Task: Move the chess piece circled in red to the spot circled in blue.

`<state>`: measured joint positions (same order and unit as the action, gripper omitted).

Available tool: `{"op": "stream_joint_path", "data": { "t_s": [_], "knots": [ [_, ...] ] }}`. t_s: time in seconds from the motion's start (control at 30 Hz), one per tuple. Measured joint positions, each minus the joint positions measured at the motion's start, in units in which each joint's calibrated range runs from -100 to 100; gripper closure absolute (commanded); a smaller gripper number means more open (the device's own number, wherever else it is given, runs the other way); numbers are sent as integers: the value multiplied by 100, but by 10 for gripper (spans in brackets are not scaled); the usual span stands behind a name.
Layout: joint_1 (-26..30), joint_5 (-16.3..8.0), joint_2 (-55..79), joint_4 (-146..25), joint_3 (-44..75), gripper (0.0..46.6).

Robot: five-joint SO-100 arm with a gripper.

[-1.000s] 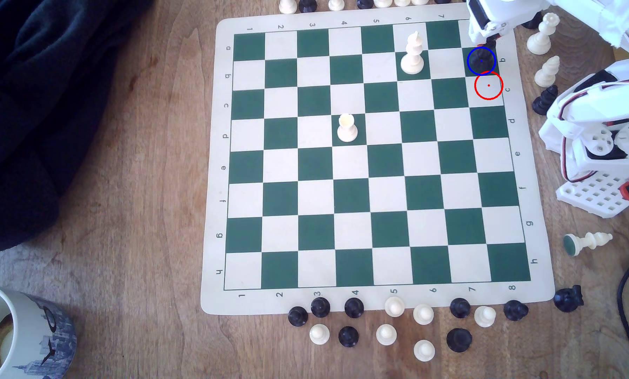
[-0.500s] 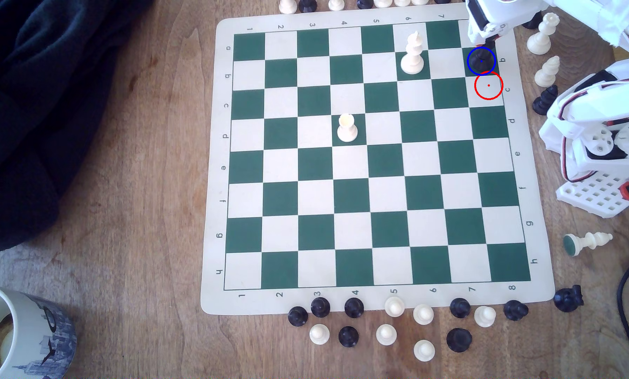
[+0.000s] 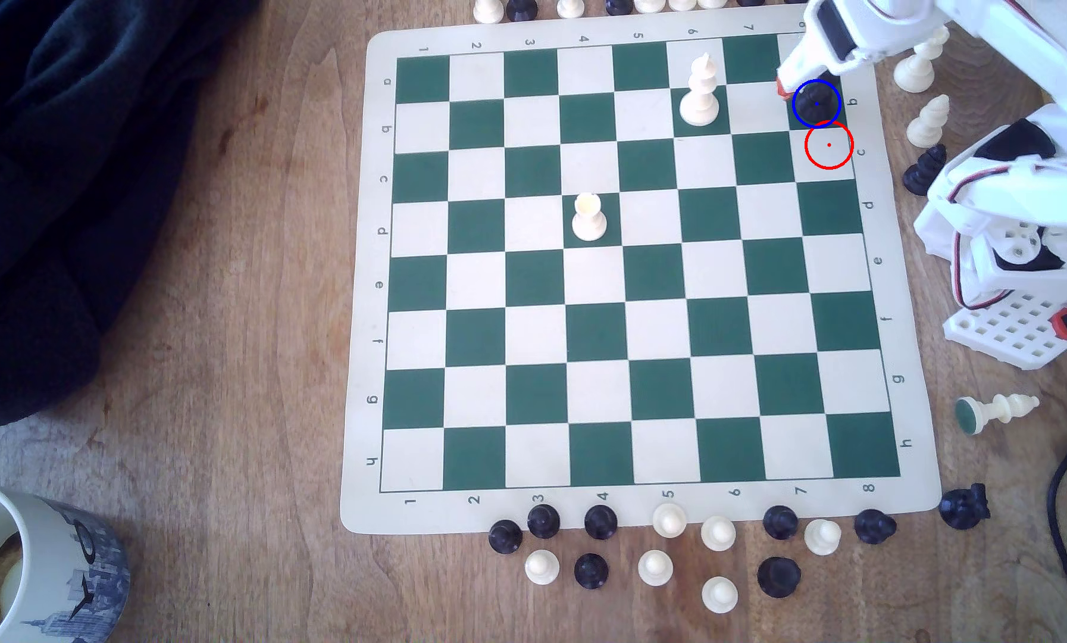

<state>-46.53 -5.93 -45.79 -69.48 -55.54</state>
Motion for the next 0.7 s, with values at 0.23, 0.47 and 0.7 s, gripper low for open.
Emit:
{"op": "stream_joint_path", "data": {
  "t_s": [0.23, 0.47, 0.7],
  "knots": [
    [0, 225, -1584, -16, -994, 206],
    [701, 317, -3829, 96, -1229, 231],
    [2205, 239, -4340, 1649, -1817, 464]
  ]
}}
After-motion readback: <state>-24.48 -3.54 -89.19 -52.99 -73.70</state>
